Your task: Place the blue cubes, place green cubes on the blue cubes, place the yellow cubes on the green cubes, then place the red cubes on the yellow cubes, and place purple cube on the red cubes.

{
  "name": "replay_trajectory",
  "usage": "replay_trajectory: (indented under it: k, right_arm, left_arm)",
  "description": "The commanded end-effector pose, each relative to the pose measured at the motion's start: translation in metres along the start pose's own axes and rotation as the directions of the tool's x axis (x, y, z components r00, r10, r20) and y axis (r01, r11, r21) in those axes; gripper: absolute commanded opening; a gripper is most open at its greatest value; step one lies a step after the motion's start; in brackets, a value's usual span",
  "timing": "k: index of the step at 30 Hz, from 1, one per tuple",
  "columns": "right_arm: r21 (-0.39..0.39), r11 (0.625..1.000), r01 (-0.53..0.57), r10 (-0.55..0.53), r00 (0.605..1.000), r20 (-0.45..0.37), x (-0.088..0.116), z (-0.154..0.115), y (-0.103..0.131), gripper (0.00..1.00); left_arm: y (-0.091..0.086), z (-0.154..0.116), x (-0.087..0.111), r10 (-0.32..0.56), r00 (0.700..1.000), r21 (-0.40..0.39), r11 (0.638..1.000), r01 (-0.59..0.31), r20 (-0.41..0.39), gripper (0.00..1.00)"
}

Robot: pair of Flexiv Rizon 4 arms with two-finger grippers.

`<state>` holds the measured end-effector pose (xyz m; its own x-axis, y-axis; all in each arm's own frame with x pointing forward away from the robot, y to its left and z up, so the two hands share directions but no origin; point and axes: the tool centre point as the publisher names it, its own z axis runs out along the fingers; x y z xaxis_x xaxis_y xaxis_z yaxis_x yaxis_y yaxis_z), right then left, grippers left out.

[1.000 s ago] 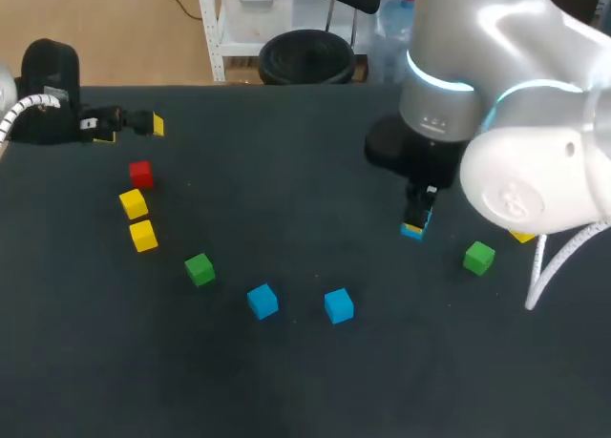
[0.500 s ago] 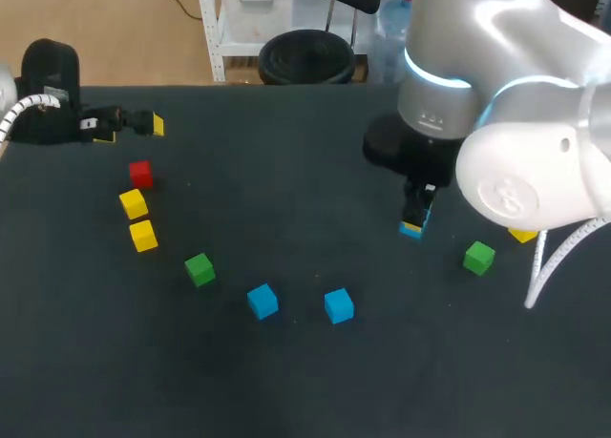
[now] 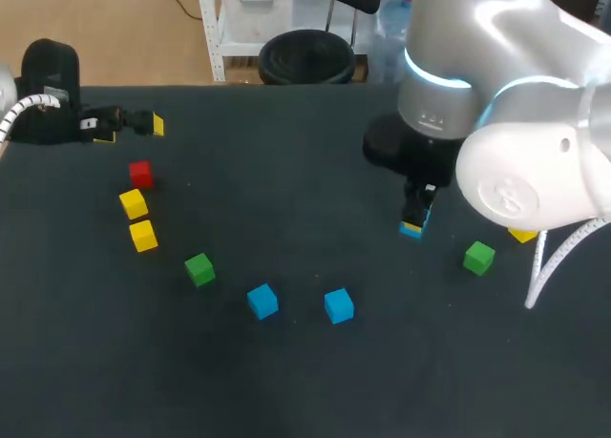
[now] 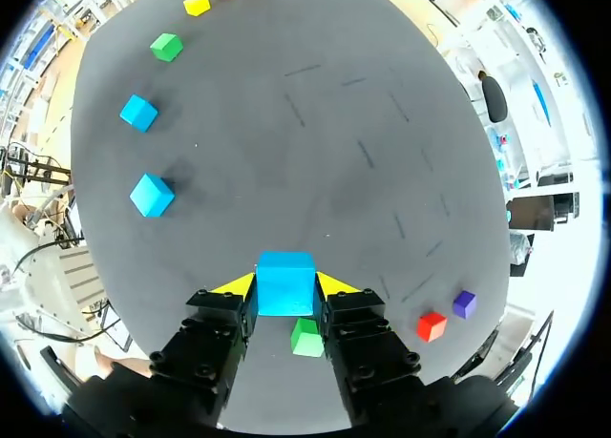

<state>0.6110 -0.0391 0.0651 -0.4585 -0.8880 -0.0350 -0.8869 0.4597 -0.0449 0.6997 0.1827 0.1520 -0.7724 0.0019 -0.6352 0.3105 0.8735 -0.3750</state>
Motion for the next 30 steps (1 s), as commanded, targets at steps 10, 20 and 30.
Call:
replay_trajectory:
  k: [10,20,30]
  right_arm:
    - [-0.005,0.996,0.091,-0.091,0.996,-0.018,-0.003,0.004,-0.004,0.00]
    - [0.007,0.972,0.234,-0.234,0.972,0.004,-0.019,0.014,-0.027,0.00]
    - [0.001,0.921,0.390,-0.390,0.921,0.004,-0.045,0.015,-0.041,0.00]
  left_arm:
    - [0.002,0.000,0.001,0.002,1.000,0.012,1.000,-0.002,0.006,1.00]
    - [0.002,0.000,0.001,0.002,1.000,0.012,1.000,-0.002,0.006,1.00]
    - [0.002,0.000,0.001,0.002,1.000,0.012,1.000,-0.002,0.006,1.00]
